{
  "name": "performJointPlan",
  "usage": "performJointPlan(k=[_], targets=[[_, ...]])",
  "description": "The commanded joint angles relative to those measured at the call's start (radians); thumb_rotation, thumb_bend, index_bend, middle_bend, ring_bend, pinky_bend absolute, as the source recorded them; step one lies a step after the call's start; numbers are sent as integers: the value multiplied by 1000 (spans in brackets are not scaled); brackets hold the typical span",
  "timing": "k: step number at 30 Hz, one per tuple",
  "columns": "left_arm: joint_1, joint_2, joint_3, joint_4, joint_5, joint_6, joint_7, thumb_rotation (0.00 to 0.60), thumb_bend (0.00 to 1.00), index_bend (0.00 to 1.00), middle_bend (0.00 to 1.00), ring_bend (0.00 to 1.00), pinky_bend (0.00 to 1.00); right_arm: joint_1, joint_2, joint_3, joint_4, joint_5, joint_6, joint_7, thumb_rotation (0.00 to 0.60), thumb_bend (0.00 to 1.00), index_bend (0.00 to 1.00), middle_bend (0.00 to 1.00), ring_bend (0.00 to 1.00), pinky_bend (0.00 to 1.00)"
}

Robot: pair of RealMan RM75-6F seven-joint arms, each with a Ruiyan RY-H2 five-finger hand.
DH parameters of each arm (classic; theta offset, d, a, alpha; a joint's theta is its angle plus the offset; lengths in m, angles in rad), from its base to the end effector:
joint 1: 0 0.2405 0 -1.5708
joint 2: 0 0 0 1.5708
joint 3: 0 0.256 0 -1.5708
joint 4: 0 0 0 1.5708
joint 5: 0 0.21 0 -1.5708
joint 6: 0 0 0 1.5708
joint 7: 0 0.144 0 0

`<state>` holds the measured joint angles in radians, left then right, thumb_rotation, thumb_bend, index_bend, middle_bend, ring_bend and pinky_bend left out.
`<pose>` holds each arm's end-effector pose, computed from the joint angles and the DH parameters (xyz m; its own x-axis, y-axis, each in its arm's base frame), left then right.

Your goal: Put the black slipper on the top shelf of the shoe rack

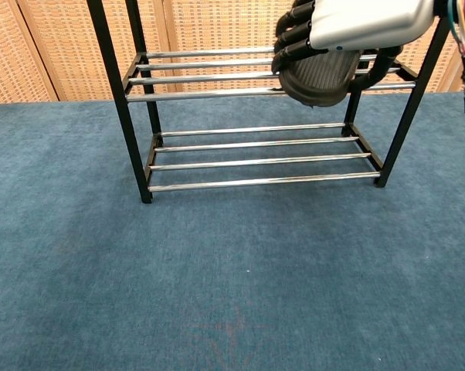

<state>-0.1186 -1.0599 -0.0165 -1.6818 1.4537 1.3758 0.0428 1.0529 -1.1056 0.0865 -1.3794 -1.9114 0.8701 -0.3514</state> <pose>-0.3106 0.1822 0.1550 0.4200 0.1324 0.8978 0.9058 0.0002 -0.4238 -0.0755 -0.3944 0.1020 0.7806 0.5587 0.2801 0.1929 -0.6417 0.7423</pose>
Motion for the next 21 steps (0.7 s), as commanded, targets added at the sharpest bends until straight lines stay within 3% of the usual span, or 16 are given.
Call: performJointPlan(k=[1, 4, 12, 21], targets=[[0, 2, 0, 0, 0, 1, -4, 600, 163, 0, 0, 0, 0, -7, -1, 19, -39, 45, -33, -70, 600, 236, 158, 8, 0, 0], [0, 3, 1, 0, 3, 3, -7, 600, 163, 0, 0, 0, 0, -12, 4, 32, -74, 79, -58, -125, 600, 194, 127, 0, 0, 0], [4, 7, 3, 0, 9, 11, -18, 600, 163, 0, 0, 0, 0, -31, 36, 44, -154, 116, -66, -212, 600, 191, 122, 0, 0, 0], [6, 8, 8, -1, 21, 18, -22, 600, 163, 0, 0, 0, 0, -118, 120, 9, -255, 46, 86, -223, 600, 192, 122, 0, 0, 0]])
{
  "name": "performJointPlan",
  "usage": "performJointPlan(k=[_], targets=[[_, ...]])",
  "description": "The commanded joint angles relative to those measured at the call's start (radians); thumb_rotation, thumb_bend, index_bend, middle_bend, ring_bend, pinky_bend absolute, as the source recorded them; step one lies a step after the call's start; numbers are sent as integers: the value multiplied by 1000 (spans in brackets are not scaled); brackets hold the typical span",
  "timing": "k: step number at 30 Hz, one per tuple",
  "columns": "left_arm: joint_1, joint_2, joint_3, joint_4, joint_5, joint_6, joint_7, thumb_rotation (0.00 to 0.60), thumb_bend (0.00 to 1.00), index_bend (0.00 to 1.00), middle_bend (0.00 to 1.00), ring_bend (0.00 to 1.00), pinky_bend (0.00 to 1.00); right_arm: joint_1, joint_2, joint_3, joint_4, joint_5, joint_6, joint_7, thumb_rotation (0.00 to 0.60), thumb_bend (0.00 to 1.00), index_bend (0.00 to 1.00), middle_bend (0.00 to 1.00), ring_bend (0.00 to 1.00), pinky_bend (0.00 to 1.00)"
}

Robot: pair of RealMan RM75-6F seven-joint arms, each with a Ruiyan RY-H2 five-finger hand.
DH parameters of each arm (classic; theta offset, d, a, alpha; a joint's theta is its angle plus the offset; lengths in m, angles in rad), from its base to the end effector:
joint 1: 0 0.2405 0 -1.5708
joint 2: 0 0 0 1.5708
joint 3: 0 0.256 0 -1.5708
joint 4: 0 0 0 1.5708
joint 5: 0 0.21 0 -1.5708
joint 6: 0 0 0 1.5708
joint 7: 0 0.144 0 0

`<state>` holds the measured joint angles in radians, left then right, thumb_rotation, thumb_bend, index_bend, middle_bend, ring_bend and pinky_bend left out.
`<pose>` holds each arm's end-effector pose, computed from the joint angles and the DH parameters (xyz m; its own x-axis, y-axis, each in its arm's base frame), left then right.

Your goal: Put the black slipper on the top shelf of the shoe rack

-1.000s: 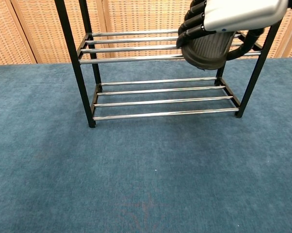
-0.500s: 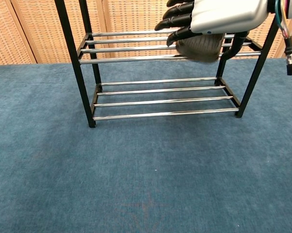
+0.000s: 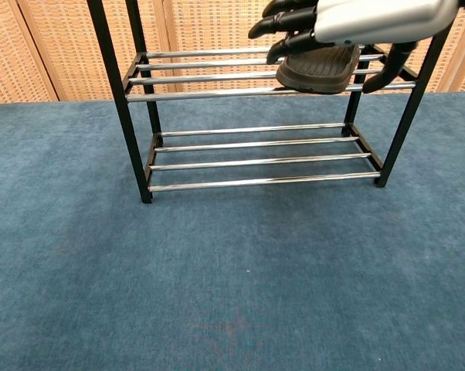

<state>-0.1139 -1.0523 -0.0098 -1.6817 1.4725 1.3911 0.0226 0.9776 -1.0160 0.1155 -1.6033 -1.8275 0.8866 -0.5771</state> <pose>-0.3095 0.1796 0.1577 0.4121 0.1244 0.9026 0.9101 -0.0103 -0.4142 -0.0701 -0.3575 0.1126 0.7571 0.5970 0.2653 0.1972 -0.5960 0.7784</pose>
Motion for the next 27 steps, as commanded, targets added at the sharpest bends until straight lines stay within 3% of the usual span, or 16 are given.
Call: performJointPlan(k=[1, 7, 12, 17, 19, 20, 27], targets=[[2, 2, 2, -1, 5, 5, -3, 600, 163, 0, 0, 0, 0, -65, 39, -32, -37, -58, 112, 13, 600, 192, 122, 0, 0, 0], [10, 4, 8, -5, 25, 25, -7, 600, 163, 0, 0, 0, 0, -210, 37, -101, 13, -136, 361, 107, 600, 190, 122, 0, 0, 0], [26, -1, 22, -11, 64, 60, 12, 600, 164, 0, 0, 0, 0, -415, -92, -149, 205, -31, 600, 343, 600, 169, 115, 0, 0, 0], [33, -8, 27, -13, 81, 78, 30, 600, 163, 0, 0, 0, 0, -526, -168, -159, 290, 77, 670, 488, 600, 26, 10, 0, 0, 0], [36, -12, 28, -14, 87, 86, 41, 600, 163, 0, 0, 0, 0, -585, -187, -166, 286, 156, 670, 546, 600, 0, 0, 0, 0, 0], [41, -19, 29, -13, 94, 98, 57, 600, 164, 0, 0, 0, 0, -665, -192, -183, 237, 267, 654, 620, 600, 0, 0, 0, 0, 0], [52, -44, 30, -10, 103, 119, 106, 600, 163, 0, 0, 0, 0, -791, -183, -183, 94, 355, 714, 589, 600, 0, 0, 0, 0, 0]])
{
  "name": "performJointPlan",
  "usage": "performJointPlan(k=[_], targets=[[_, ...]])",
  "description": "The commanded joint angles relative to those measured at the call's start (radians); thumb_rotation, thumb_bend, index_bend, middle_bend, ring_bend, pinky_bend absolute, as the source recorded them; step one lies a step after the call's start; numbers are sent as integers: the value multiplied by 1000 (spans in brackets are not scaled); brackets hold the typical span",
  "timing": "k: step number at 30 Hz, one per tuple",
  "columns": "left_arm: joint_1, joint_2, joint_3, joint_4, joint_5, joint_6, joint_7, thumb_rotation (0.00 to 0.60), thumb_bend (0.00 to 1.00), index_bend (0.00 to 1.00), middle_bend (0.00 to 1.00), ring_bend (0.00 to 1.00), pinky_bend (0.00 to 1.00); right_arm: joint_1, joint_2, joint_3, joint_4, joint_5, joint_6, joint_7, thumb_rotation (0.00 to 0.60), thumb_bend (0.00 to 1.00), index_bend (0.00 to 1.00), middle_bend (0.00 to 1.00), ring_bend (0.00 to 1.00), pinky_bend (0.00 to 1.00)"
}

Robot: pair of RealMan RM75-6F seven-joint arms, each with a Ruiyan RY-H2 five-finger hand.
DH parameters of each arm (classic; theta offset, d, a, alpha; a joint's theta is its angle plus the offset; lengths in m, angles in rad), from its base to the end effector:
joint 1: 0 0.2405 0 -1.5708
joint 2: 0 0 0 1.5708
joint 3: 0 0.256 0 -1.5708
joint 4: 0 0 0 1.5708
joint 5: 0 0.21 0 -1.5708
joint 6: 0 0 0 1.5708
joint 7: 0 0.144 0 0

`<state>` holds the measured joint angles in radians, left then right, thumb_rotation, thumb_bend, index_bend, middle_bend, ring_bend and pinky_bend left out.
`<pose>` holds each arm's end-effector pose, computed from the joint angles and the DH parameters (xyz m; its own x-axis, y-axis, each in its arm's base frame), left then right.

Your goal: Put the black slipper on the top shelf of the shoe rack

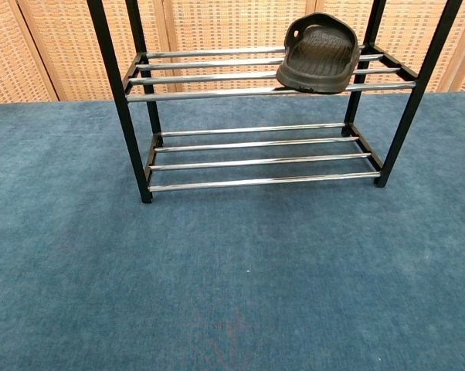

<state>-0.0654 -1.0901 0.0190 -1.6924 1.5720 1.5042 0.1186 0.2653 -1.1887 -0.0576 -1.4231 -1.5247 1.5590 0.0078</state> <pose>-0.2955 0.1592 0.1508 0.4629 0.0548 0.8847 0.8857 -0.0670 -0.4593 -0.3063 -0.2196 0.1493 0.4978 0.0644 0.8649 -0.8447 -0.1901 0.5003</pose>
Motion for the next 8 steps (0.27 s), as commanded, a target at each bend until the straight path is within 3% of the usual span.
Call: performJointPlan(k=[1, 8], targets=[[5, -7, 1, 0, 5, 8, 12, 600, 163, 0, 0, 0, 0, -89, -9, -8, -100, 52, 50, -1, 600, 0, 0, 0, 0, 0], [13, -7, 3, 0, 16, 23, 11, 600, 163, 0, 0, 0, 0, -128, 8, 0, -152, 40, 71, -37, 600, 0, 0, 0, 0, 0]])
